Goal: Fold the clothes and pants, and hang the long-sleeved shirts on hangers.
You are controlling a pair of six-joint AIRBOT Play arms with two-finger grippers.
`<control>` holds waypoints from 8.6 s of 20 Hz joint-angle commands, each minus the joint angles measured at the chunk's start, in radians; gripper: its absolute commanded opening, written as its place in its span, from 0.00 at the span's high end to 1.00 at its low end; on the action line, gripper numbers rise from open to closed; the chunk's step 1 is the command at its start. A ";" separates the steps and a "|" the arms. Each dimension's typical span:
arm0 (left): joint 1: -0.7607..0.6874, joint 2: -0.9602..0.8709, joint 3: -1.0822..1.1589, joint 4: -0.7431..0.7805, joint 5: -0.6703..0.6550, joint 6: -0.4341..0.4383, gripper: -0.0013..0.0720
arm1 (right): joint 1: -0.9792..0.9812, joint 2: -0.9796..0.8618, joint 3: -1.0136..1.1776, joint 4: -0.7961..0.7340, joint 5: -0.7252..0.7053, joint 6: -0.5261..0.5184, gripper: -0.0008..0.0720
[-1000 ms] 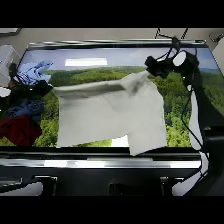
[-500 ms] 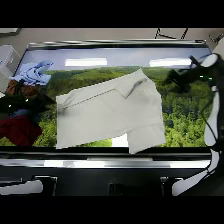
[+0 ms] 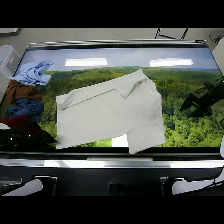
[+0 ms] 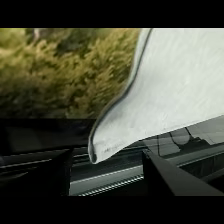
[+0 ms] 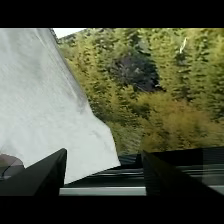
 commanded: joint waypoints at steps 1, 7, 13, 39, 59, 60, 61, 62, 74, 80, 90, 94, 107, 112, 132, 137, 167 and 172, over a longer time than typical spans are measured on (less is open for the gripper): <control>0.008 0.011 -0.093 -0.054 0.062 0.042 0.36 | -0.006 0.015 -0.042 -0.005 0.004 -0.017 0.22; 0.006 0.006 -0.106 -0.090 0.122 0.031 0.55 | -0.006 0.015 -0.043 -0.004 -0.005 -0.024 0.22; -0.084 0.006 -0.110 -0.095 0.137 0.032 0.95 | 0.011 0.014 -0.175 0.012 -0.106 -0.062 0.22; -0.085 0.335 1.276 -0.310 0.394 0.042 0.95 | 0.144 0.507 0.497 0.150 -0.706 -0.356 0.93; -0.226 0.230 0.795 -0.179 0.172 -0.097 0.95 | 0.238 0.402 0.165 0.032 -0.121 -0.075 0.93; -0.264 0.174 0.686 -0.142 0.209 -0.098 0.95 | 0.276 0.342 0.075 0.021 -0.158 -0.074 0.93; -0.289 0.117 0.602 -0.134 0.250 -0.098 0.95 | 0.307 0.277 -0.005 0.019 -0.228 -0.051 0.93; -0.305 0.056 0.543 -0.135 0.301 -0.099 0.95 | 0.328 0.214 -0.055 0.021 -0.312 -0.014 0.93; -0.385 -0.415 0.800 -0.255 0.675 -0.037 0.95 | 0.341 -0.111 -0.067 0.177 -1.190 0.052 0.93; -0.407 -0.489 0.816 -0.267 0.708 -0.037 0.95 | 0.332 -0.184 -0.053 0.184 -1.116 0.071 0.93; -0.333 -0.463 0.893 -0.251 0.338 -0.025 0.95 | 0.249 -0.148 0.081 0.154 -0.553 0.040 0.93; -0.239 -0.401 0.889 -0.085 -0.007 -0.032 0.95 | 0.234 -0.050 0.075 0.040 -0.154 -0.009 0.93; -0.260 -0.409 0.695 0.093 -0.114 -0.068 0.95 | 0.244 -0.041 -0.167 -0.033 -0.237 0.045 0.93; -0.290 -0.421 0.684 0.086 -0.100 -0.068 0.95 | 0.242 -0.041 -0.167 -0.031 -0.264 0.049 0.92; -0.105 -0.074 0.002 0.145 -0.052 0.068 0.38 | -0.067 0.267 -0.535 -0.101 -0.057 -0.088 0.24; -0.150 -0.074 -0.042 0.048 0.019 0.067 0.50 | -0.067 0.267 -0.535 -0.082 -0.050 -0.088 0.24; -0.181 0.014 0.190 -0.055 -0.031 -0.014 0.95 | 0.000 0.347 -0.629 0.236 -0.236 -0.200 0.93; -0.181 -0.143 0.469 -0.095 -0.007 -0.099 0.95 | 0.114 0.184 -0.300 0.232 -0.386 -0.101 0.93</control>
